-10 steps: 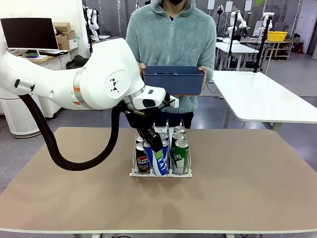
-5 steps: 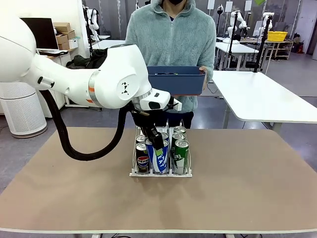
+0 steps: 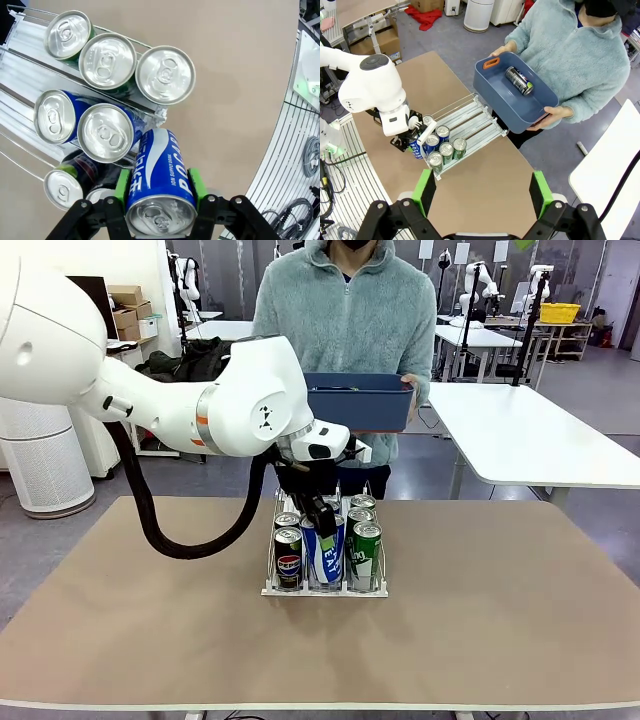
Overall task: Fill the beverage cans into the dispenser.
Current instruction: Place the picked Ionic drink in the line of the Automatic Can Dispenser with the same cans.
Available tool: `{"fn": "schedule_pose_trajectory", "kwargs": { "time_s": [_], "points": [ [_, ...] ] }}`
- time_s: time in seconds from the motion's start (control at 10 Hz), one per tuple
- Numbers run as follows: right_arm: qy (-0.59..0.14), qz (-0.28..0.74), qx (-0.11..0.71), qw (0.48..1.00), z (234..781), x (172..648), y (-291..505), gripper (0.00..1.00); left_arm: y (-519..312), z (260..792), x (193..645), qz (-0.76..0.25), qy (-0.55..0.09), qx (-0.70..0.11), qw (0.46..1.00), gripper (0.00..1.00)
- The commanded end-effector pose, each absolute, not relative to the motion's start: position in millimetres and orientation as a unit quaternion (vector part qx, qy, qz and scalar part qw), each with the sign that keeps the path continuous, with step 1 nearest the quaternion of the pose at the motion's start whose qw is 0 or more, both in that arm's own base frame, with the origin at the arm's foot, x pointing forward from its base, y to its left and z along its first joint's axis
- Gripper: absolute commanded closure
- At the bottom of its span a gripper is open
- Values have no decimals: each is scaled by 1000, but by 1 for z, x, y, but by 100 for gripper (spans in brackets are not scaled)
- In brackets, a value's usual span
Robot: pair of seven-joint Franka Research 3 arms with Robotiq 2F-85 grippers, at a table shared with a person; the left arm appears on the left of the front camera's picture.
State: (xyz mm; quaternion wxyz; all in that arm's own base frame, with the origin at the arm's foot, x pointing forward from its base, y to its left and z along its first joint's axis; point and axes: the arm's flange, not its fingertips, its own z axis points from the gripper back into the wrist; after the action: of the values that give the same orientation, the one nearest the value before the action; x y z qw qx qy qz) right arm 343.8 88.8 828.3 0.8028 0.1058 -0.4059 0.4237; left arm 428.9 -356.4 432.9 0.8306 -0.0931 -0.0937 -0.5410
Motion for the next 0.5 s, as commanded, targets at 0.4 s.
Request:
{"fn": "schedule_pose_trajectory", "kwargs": {
  "time_s": [0.4],
  "points": [
    [-407, 423, 106, 803, 828, 344, 89, 0, -361, 431, 468, -541, -151, -56, 825, 43]
  ]
}}
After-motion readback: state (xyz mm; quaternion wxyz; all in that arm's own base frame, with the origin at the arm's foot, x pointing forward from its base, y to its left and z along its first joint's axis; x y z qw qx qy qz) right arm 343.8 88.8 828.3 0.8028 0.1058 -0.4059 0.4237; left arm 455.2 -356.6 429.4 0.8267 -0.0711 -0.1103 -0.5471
